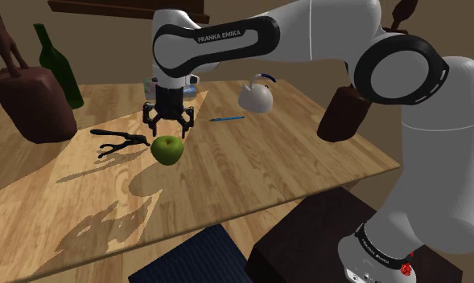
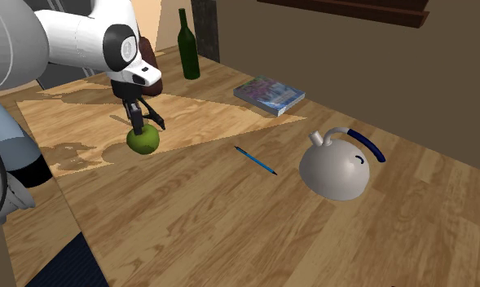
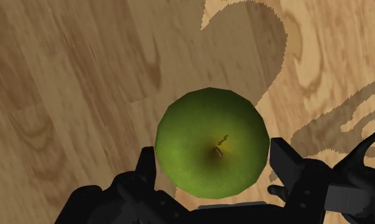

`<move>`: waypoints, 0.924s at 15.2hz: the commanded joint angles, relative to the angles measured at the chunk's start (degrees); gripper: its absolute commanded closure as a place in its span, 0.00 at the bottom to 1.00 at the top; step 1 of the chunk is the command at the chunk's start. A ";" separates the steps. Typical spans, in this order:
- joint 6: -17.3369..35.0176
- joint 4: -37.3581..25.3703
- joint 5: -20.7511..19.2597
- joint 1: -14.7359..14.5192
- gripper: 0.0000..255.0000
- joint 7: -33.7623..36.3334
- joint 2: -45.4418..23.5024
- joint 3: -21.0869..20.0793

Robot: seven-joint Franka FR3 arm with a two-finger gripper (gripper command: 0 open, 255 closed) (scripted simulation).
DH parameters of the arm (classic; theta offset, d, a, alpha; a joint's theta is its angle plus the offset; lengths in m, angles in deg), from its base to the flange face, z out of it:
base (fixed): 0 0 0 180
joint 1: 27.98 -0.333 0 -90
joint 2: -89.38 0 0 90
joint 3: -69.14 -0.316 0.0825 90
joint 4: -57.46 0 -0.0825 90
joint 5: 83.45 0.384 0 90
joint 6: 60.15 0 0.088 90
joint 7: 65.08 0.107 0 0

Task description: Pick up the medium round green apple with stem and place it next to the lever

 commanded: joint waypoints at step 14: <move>-6.90 -6.21 -0.01 0.42 0.00 0.11 0.66 0.07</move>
